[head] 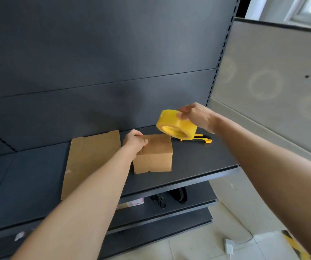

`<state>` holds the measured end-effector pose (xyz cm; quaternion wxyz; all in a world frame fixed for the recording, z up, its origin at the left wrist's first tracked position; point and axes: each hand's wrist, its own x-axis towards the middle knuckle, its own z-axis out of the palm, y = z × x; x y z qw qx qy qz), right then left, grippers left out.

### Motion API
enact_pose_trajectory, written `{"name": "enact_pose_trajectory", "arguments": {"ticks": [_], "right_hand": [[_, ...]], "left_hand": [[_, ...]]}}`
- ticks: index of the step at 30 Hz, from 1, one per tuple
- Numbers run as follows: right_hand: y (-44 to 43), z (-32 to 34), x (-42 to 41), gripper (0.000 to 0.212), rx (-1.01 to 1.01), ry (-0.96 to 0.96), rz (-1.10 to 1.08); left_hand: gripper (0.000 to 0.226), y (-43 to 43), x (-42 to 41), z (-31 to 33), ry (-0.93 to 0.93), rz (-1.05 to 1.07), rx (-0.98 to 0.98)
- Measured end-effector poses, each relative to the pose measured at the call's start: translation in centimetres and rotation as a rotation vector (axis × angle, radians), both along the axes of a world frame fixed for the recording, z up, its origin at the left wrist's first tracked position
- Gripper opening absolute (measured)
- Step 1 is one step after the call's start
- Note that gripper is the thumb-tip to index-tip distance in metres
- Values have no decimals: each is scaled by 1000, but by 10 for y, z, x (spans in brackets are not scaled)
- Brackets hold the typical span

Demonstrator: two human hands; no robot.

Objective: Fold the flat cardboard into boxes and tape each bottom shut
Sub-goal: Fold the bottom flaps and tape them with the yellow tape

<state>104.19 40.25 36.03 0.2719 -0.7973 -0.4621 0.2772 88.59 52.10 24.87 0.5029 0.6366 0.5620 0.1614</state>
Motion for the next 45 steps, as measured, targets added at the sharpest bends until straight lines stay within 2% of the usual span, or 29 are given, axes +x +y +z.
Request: {"name": "enact_pose_trajectory", "arguments": {"ticks": [5,9,11,14,17,19,25,28,31,33,36,38,40,45], "right_hand": [[18,-2,-25,34,-69,-29,26],[31,-2,-33,33,-114,-45,24],[39,0,-35,34,-133,-59,41],[48,-1,-36,35,-160,-78,54],[55,0,-37,34,-189,-90,81],[58,0,-38,34,-204,-94,97],[60,2,-38,35,-224,-125,141],[58,5,-43,38,-246,-248,191],[59,7,-46,43,-254,-331,215],[61,5,-45,42,-258,-349,226],[66,-2,-42,41,-200,-279,177],[66,-8,-42,54,-145,-225,149],[63,-12,-41,65,-101,-198,145],[52,-20,-25,69,-60,51,91]], "left_hand": [[18,1,-5,-3,-50,-17,-6],[32,1,-11,-3,-69,-74,-37],[35,2,-14,-1,-81,-45,20],[18,4,-16,13,-134,118,210],[39,1,-15,36,-318,93,64],[45,1,-17,45,-302,-15,12],[37,7,-19,52,-301,-127,-52],[35,10,-17,55,-284,-166,-1],[35,11,-17,55,-371,-193,-8],[37,9,-20,48,-505,-153,-110],[36,9,-26,35,-711,-36,-284],[33,8,-31,29,-777,41,-373],[32,5,-30,24,-767,86,-414],[31,3,-21,20,-706,160,-415]]}}
